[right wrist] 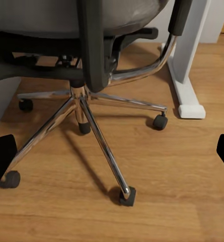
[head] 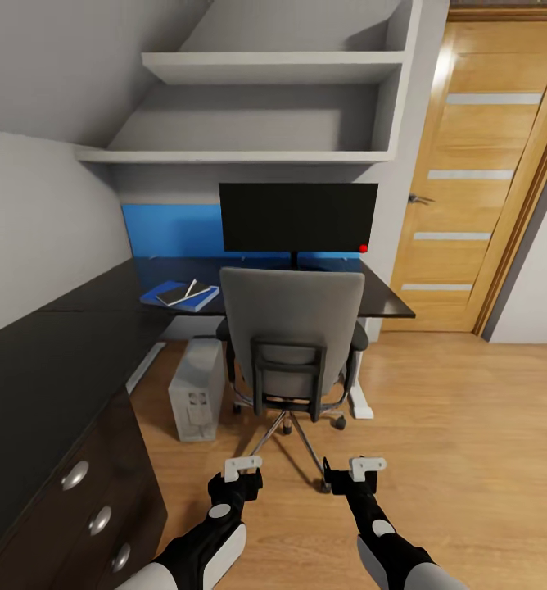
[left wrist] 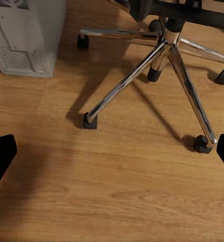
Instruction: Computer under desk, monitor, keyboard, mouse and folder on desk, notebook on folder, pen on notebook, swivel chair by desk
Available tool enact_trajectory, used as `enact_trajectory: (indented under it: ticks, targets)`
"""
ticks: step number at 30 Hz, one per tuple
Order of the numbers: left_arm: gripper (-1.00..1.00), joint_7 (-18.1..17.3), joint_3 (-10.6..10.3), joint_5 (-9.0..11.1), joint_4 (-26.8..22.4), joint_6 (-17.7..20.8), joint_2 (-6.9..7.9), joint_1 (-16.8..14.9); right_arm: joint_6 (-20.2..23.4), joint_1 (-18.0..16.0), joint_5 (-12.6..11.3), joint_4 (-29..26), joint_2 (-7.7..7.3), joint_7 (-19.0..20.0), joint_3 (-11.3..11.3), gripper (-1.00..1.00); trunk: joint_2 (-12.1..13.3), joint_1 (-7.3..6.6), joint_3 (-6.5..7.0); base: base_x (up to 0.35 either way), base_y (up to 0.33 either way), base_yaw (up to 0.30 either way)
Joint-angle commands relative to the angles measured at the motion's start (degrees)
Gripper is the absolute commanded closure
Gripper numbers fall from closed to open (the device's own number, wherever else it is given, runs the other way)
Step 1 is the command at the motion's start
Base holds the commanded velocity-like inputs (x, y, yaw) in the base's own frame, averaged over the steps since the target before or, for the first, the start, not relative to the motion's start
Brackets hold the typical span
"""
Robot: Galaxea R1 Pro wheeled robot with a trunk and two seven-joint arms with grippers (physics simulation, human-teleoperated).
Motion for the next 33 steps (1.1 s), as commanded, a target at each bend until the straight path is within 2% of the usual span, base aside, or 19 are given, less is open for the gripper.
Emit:
enact_trajectory:
  ticks: [1, 4, 5, 10, 18, 26, 29, 33]
  targets:
    - [-1.0, 0.4, -0.5, 0.6, 0.0, -0.3, 0.04, -0.1, -0.1, 0.0, 0.6, 0.1, 0.03, -0.3, -0.2, -1.0, 0.4, -0.23, 0.13, 0.0, 0.0, 0.0]
    - [-1.0, 0.4, -0.4, 0.6, 0.1, -0.3, 0.04, -0.1, -0.1, 0.0, 0.6, 0.1, -0.05, -0.3, -0.3, -1.0, 1.6, -0.89, 0.67, 0.0, 0.0, 0.0]
    - [-1.0, -0.1, -0.5, 0.6, 1.4, -0.2, -0.03, -0.1, 0.0, 0.0, 0.5, 0.5, -0.13, -1.1, -0.6, -1.0, 2.0, -1.11, 0.85, 0.0, 0.0, 0.0]
    - [-1.0, -0.3, -0.6, 0.5, 1.6, 0.7, -0.08, -0.1, 0.0, 0.0, 0.5, 1.1, -0.17, -2.9, -0.7, -1.0, 4.0, -2.21, 1.75, 0.0, 0.0, 0.0]
    - [-1.0, -0.2, -0.6, 0.4, 1.3, 7.4, -0.26, -0.1, 0.1, 0.0, 0.5, 1.2, -0.46, -4.3, -0.6, -1.0, 7.2, -3.97, 3.18, 0.0, 0.0, 0.0]
    - [-1.0, 0.0, -0.5, 0.6, 1.8, 9.5, -0.24, -0.1, -0.4, 0.0, 0.5, 3.1, -2.61, -6.1, -0.5, -1.0, 10.4, -5.73, 4.62, 0.0, 0.0, 0.0]
    - [-1.0, 0.2, -0.5, 0.6, 3.5, 9.8, -0.26, -0.1, -2.2, 0.0, 0.5, 5.7, -3.39, -6.4, -0.5, -1.0, 11.6, -6.38, 5.16, 0.0, 0.0, 0.0]
    - [-1.0, 0.3, -0.6, 0.5, 8.4, 9.6, -0.29, -0.1, -5.9, 0.2, 0.5, 8.5, -3.75, -6.6, -0.5, -1.0, 13.2, -7.26, 5.87, 0.0, 0.0, 0.0]
